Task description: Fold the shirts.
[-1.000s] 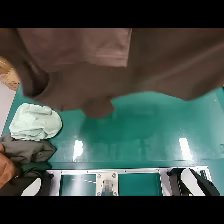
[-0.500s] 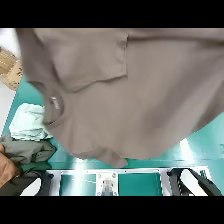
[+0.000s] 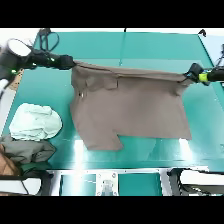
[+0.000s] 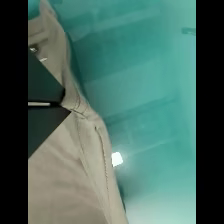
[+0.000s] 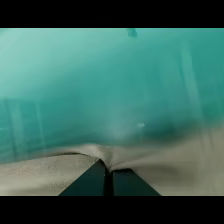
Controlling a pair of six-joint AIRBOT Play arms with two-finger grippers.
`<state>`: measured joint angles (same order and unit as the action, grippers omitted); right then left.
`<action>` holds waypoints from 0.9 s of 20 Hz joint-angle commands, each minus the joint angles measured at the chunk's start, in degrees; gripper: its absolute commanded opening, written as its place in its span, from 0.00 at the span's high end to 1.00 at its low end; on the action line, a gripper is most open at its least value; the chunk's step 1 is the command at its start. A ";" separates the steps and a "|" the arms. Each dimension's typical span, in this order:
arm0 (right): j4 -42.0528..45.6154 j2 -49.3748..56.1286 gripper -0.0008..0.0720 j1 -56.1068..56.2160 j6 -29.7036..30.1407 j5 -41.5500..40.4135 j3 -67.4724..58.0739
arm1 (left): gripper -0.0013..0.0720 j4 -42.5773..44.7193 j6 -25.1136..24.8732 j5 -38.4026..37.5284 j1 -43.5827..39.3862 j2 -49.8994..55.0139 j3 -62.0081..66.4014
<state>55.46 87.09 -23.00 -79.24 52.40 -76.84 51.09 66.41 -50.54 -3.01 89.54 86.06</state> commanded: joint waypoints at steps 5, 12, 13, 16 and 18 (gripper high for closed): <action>0.13 17.49 0.97 0.90 0.50 -2.43 -15.50 | 0.96 0.98 -0.52 9.14 0.09 10.16 3.41; 10.93 16.98 0.97 0.90 1.09 12.20 -19.19 | 0.96 10.08 -0.48 -1.25 0.07 10.36 2.91; 15.02 16.98 0.97 0.90 -0.33 15.08 -19.19 | 0.96 10.62 -0.50 -2.93 0.07 10.54 2.78; 19.82 16.98 0.97 0.94 -0.48 19.71 -18.62 | 0.96 11.13 -0.48 -5.99 0.07 11.15 2.08; 19.82 17.05 0.97 1.09 -0.48 19.63 -17.55 | 0.96 11.10 0.22 -8.37 0.07 11.93 2.08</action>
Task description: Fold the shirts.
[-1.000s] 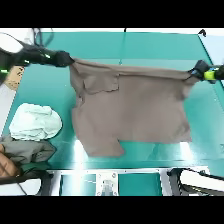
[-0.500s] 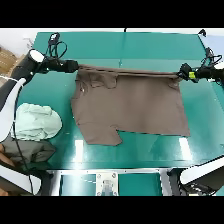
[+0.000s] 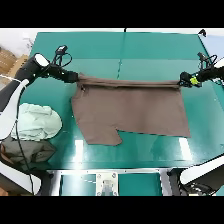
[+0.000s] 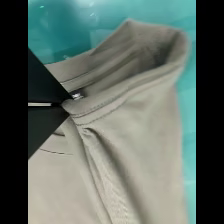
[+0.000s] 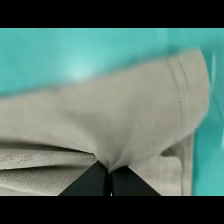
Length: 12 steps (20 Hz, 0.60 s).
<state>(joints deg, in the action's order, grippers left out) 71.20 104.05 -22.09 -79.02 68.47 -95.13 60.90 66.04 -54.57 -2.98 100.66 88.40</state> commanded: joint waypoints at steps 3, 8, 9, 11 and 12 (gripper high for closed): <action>4.11 0.33 0.97 0.59 -0.66 3.54 2.05 | 0.96 1.25 2.78 -7.48 0.04 1.95 -0.24; 4.11 0.57 0.93 0.70 -0.66 3.19 2.03 | 0.95 0.24 4.90 -10.93 -0.72 2.64 -0.26; 4.11 0.52 0.82 0.70 -0.68 3.26 1.99 | 0.89 0.13 5.73 -11.23 -0.74 2.62 -0.24; 5.11 0.09 0.66 0.63 -1.18 5.07 1.11 | 0.13 -0.42 8.37 -13.62 -0.70 2.51 0.72; 7.56 -0.33 0.65 0.55 -2.32 7.06 0.07 | 0.14 -0.44 9.05 -16.17 -0.66 2.51 1.81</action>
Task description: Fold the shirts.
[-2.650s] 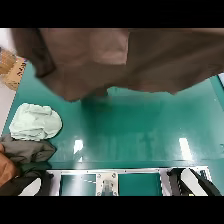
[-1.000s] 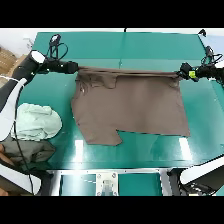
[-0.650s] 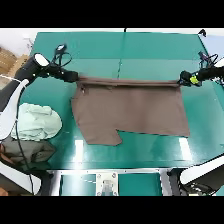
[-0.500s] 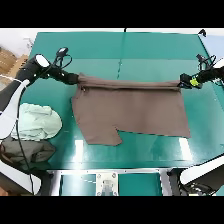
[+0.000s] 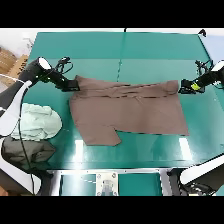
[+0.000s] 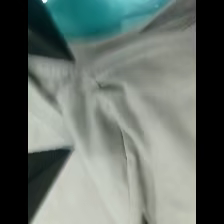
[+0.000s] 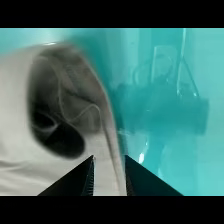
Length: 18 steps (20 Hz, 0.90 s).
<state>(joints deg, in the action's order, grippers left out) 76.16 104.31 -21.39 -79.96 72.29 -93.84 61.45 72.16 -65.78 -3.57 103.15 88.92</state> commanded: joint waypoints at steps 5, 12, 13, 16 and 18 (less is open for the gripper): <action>12.90 -5.73 0.76 -1.03 -7.52 11.15 -2.45 | 0.14 -0.31 6.62 -21.64 -0.07 0.00 9.14; 11.69 -24.15 0.97 -6.03 -11.17 10.95 20.55 | 0.41 1.62 6.84 -27.41 -0.07 -10.78 -2.64; 10.45 -28.30 0.97 -8.52 -11.61 10.19 26.32 | 0.43 3.04 6.88 -25.75 -0.07 -14.62 -7.63; 1.57 -41.09 0.97 -18.01 -12.63 4.61 43.39 | 0.96 5.03 7.10 -17.07 -0.09 -28.00 -25.27; -1.62 -47.95 0.92 -22.05 -12.68 0.70 52.98 | 0.75 3.28 7.58 -12.37 -0.09 -34.29 -34.75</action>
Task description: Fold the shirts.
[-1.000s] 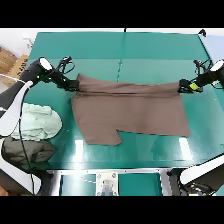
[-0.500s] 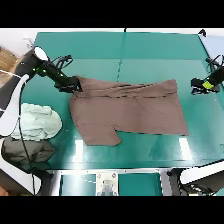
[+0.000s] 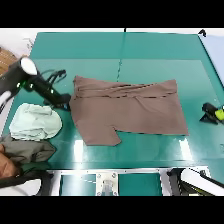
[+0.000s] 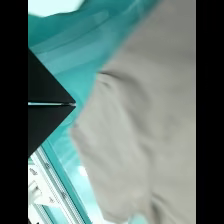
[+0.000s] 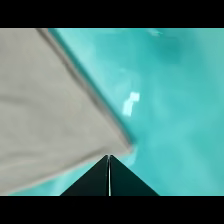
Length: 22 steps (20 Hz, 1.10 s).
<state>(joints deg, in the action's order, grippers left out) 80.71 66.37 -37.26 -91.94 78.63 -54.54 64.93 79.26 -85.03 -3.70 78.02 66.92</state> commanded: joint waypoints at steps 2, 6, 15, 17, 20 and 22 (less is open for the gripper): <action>-8.79 -13.46 0.55 -6.51 -0.63 -9.05 19.82 | 0.11 -2.40 3.17 10.69 0.04 -12.24 -20.13; -11.96 -13.64 0.53 -5.86 -0.42 -11.56 25.55 | 0.12 -13.79 0.20 20.22 -0.13 -12.66 -32.26; -26.27 -7.50 0.40 -0.94 2.64 -23.17 30.34 | 0.12 -35.45 -10.82 30.27 -0.13 -12.66 -46.84; -29.18 -5.51 0.40 0.74 4.15 -23.56 30.34 | 0.19 -39.65 -13.27 31.43 -0.13 -12.66 -48.39; -29.14 -5.38 0.66 1.11 5.64 -23.47 30.08 | 0.50 -42.53 -16.85 30.25 -0.13 -12.66 -49.46; -29.00 -5.46 0.92 1.11 7.17 -22.27 28.87 | 0.91 -43.54 -19.58 28.46 -0.13 -12.68 -48.87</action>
<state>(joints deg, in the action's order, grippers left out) 53.54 60.49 -36.62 -87.09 55.96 -24.75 25.23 63.81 -54.46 -3.81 65.43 18.46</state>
